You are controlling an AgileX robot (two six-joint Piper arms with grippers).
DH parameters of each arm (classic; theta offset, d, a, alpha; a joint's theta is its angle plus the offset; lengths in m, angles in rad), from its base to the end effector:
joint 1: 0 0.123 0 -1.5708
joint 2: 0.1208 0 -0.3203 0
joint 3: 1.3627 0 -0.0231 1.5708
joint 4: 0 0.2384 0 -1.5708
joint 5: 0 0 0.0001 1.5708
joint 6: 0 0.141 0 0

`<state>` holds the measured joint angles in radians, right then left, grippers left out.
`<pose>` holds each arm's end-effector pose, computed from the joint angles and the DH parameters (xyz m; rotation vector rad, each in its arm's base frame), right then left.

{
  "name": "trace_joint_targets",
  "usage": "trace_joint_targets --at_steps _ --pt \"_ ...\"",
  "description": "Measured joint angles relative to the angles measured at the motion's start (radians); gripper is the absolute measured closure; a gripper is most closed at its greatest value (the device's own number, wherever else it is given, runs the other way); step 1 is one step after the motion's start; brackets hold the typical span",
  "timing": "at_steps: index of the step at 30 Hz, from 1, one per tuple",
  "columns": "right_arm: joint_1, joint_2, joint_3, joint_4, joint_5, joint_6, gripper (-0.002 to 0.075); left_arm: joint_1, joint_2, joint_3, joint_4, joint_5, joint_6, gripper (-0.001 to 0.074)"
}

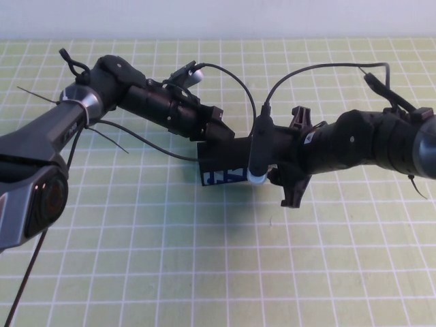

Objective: Take glasses out of glasses case
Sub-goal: Pick up the glasses from the glasses case

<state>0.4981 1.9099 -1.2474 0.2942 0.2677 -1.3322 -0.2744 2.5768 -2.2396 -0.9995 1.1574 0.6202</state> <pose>0.3896 0.2242 0.1957 -1.7055 1.6970 -0.1640 0.5130 -0.2573 0.1424 0.6834 2.4618 -1.2479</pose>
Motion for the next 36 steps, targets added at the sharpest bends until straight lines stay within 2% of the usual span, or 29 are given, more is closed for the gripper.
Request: trace_joint_targets --at_steps 17,36 --pt "0.000 0.069 0.000 -0.001 -0.160 -0.013 0.0407 0.000 0.000 0.000 0.000 0.001 0.000 0.0737" --pt "0.020 0.065 0.000 -0.005 -0.162 -0.017 0.0518 0.000 0.000 0.000 0.002 0.007 0.000 0.0737"
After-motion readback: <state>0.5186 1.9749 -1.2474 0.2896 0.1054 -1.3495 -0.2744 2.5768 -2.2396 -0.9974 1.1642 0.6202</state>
